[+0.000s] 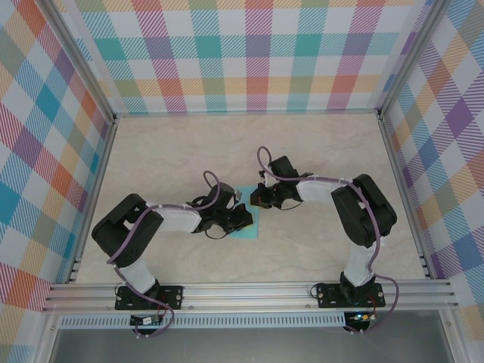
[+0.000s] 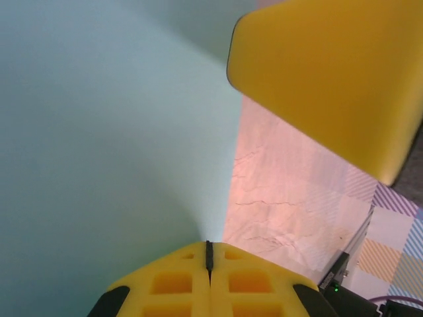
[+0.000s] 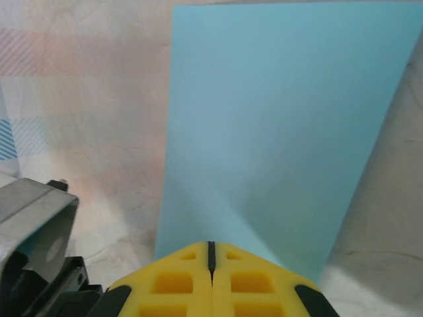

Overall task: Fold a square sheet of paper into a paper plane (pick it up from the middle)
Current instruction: First fold in half a square sheet of paper at the center of the table.

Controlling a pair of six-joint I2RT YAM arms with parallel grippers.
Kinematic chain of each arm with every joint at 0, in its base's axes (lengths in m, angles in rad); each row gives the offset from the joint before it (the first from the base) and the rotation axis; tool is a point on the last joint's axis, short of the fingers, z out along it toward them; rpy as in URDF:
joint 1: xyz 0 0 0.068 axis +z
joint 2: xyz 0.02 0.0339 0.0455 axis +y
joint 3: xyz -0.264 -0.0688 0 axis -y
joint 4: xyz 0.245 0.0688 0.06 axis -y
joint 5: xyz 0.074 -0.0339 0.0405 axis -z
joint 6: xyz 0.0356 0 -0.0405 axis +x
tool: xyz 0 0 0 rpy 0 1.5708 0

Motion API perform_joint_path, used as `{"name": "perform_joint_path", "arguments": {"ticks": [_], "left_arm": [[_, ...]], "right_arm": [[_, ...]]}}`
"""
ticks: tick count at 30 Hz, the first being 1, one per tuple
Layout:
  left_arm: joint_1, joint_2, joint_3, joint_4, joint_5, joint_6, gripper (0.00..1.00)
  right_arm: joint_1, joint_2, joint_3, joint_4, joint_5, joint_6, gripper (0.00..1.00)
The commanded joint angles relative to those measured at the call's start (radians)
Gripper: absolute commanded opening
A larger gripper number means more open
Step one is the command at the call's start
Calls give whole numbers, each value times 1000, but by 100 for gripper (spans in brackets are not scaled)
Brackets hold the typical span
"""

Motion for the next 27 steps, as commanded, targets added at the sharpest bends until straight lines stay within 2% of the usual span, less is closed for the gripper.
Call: {"name": "perform_joint_path", "arguments": {"ticks": [1, 12, 27], "left_arm": [[-18, 15, 24, 11, -14, -7, 0], [-19, 37, 59, 24, -17, 2, 0], [-22, 76, 66, -149, -74, -19, 0]], "right_arm": [[-8, 37, 14, -21, -33, -62, 0], [-15, 79, -2, -4, -26, -80, 0], [-42, 80, -17, 29, -34, -108, 0]]}}
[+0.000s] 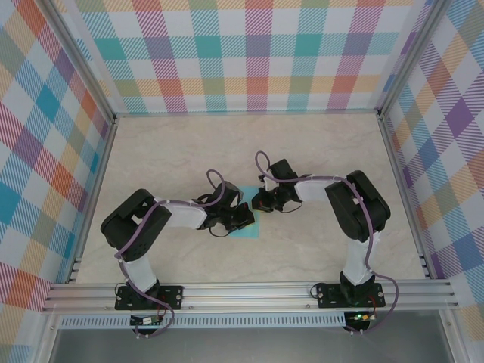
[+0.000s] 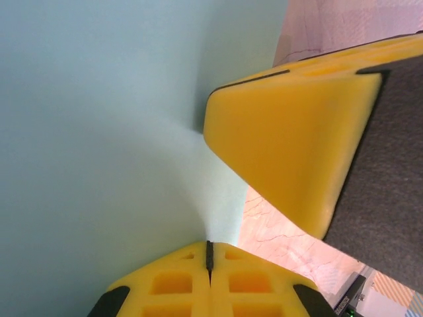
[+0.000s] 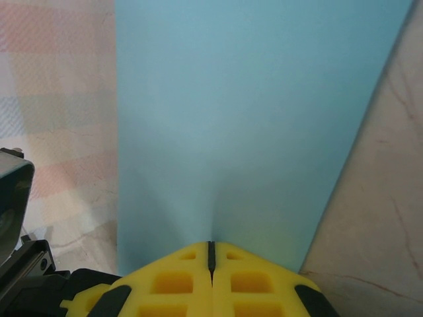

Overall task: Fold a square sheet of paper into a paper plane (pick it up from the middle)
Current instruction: First fold in half a square sheet of paper at the center of the table.

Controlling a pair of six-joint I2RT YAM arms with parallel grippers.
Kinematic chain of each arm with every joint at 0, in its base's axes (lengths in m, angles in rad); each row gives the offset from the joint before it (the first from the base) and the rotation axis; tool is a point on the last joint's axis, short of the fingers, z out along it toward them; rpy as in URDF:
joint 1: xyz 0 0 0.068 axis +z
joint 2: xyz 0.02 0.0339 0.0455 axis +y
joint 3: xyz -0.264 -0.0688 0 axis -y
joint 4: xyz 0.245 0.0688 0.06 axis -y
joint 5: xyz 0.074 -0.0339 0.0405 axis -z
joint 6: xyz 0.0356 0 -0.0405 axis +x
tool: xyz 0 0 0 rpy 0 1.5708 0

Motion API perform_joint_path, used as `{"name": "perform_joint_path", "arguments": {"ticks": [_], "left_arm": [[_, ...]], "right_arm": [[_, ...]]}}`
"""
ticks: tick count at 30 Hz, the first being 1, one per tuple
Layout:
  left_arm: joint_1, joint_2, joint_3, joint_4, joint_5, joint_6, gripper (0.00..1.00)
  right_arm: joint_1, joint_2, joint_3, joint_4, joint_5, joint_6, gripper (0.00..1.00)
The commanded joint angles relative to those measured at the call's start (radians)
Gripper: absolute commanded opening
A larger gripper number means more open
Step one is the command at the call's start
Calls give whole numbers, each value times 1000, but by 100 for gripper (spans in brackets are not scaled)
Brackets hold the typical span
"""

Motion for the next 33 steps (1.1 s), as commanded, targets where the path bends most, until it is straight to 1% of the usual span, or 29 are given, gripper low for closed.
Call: {"name": "perform_joint_path", "arguments": {"ticks": [1, 10, 16, 19, 22, 25, 29, 33], "left_arm": [[-18, 5, 6, -133, -38, -9, 0], [-17, 29, -27, -242, -59, -15, 0], [-18, 38, -51, -227, -52, -25, 0], [-18, 35, -50, -230, -51, -24, 0], [-18, 35, -44, -223, -44, -19, 0], [-17, 31, -28, -208, -35, -11, 0], [-18, 7, 9, -188, -26, 4, 0], [-17, -8, 46, -162, -9, 27, 0]], "right_arm": [[-28, 30, -11, 35, -9, -32, 0], [-126, 92, 61, 51, -18, -14, 0], [-156, 150, 164, -3, 21, -1, 0], [-167, 174, 220, -44, 59, -4, 0], [-173, 169, 258, -70, 68, -6, 0], [-173, 113, 245, -63, 33, -3, 0], [-158, 21, 164, -31, -37, -6, 0], [-127, 12, 117, -36, -89, -20, 0]]}}
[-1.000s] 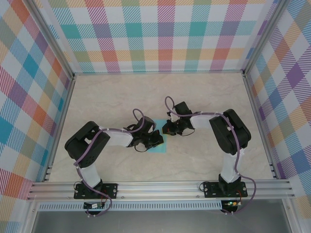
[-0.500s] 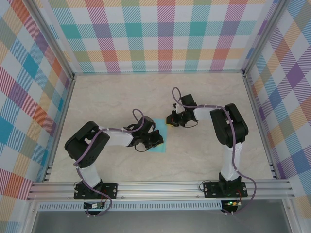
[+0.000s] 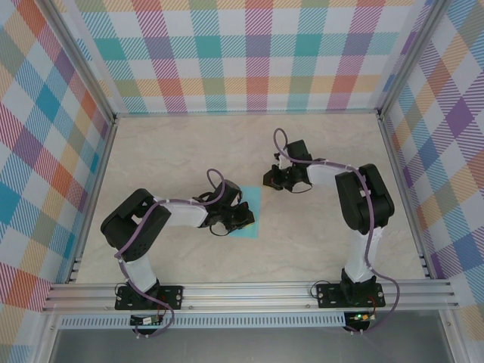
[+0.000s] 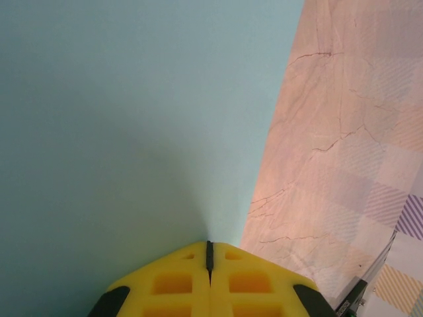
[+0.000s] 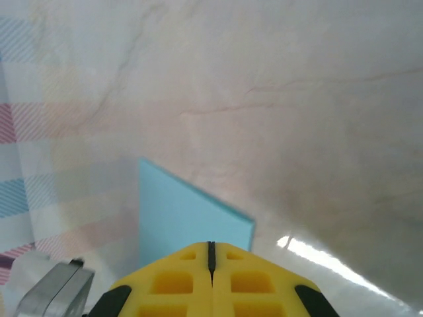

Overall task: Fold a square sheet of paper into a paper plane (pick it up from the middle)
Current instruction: First fold in half a square sheet of paper at the center of the table.

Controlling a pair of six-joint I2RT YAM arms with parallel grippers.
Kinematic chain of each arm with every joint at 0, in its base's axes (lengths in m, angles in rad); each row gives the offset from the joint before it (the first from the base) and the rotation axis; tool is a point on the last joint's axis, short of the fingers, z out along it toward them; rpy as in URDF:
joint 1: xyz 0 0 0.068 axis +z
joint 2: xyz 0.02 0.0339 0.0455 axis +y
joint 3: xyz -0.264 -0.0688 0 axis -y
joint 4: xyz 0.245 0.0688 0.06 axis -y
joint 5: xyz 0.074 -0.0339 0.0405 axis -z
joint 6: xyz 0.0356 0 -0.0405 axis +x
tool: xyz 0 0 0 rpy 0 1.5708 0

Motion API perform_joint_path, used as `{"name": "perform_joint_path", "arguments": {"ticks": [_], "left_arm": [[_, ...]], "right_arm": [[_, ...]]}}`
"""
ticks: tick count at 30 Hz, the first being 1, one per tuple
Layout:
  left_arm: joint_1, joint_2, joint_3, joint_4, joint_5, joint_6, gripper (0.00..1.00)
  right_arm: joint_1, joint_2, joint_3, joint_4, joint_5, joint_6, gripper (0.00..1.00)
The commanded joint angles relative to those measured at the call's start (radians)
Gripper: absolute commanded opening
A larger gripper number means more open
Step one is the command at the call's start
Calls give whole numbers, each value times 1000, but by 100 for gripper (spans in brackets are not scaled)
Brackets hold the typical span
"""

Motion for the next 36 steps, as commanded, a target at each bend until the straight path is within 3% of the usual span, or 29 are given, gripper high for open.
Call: {"name": "perform_joint_path", "arguments": {"ticks": [1, 10, 23, 36], "left_arm": [[-17, -8, 22, -82, 3, 39, 0], [-17, -7, 64, 35, 54, 60, 0], [-17, 130, 186, -38, 37, 136, 0], [-17, 89, 29, 24, 97, 178, 0]], "right_arm": [[34, -14, -36, 4, -71, -23, 0], [47, 78, 20, -52, -73, -36, 0], [49, 113, 17, -89, -41, -50, 0], [49, 129, 29, -129, -3, -61, 0]]}}
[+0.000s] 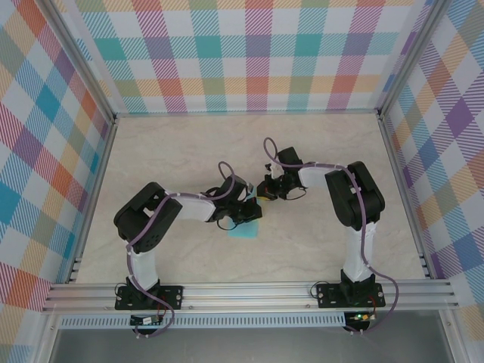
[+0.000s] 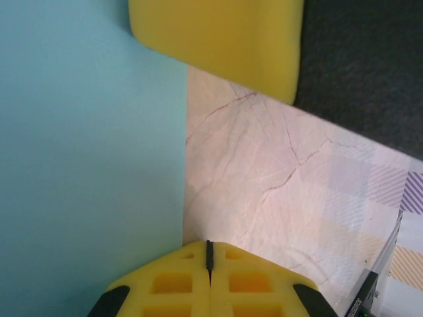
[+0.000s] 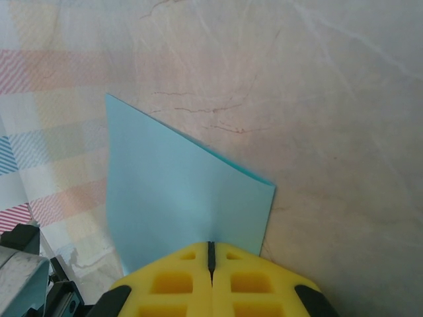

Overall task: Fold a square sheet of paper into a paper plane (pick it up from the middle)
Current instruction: First fold in half a square sheet of paper at the center of the table.

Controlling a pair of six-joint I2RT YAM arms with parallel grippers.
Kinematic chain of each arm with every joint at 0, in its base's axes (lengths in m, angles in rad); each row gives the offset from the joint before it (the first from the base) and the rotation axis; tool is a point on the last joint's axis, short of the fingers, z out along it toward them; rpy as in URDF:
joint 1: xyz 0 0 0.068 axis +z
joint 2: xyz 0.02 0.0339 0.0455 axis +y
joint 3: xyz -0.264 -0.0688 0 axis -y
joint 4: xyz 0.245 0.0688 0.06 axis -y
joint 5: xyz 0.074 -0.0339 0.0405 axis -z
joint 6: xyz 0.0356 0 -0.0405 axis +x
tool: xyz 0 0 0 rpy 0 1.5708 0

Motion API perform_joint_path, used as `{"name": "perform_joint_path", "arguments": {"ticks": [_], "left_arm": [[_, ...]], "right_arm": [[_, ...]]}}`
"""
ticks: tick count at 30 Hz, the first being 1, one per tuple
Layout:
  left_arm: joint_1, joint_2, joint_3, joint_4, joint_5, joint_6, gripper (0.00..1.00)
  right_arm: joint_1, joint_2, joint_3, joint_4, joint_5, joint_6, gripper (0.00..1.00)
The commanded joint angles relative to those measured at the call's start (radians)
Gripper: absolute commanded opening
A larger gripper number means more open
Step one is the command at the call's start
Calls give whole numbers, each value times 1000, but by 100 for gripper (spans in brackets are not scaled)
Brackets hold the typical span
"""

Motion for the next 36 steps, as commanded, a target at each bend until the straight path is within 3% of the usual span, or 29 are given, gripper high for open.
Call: {"name": "perform_joint_path", "arguments": {"ticks": [1, 10, 28, 36], "left_arm": [[-17, -27, -71, -53, 57, 43, 0], [-27, -96, -139, -63, 94, 103, 0], [-100, -175, -221, -134, 45, 125, 0], [-97, -240, -149, -203, 6, 140, 0]], "right_arm": [[0, 43, 10, -66, 52, -29, 0], [0, 50, 16, -78, 61, -30, 0], [0, 59, 26, -95, 70, -35, 0], [1, 45, 50, -113, 61, -52, 0]]}}
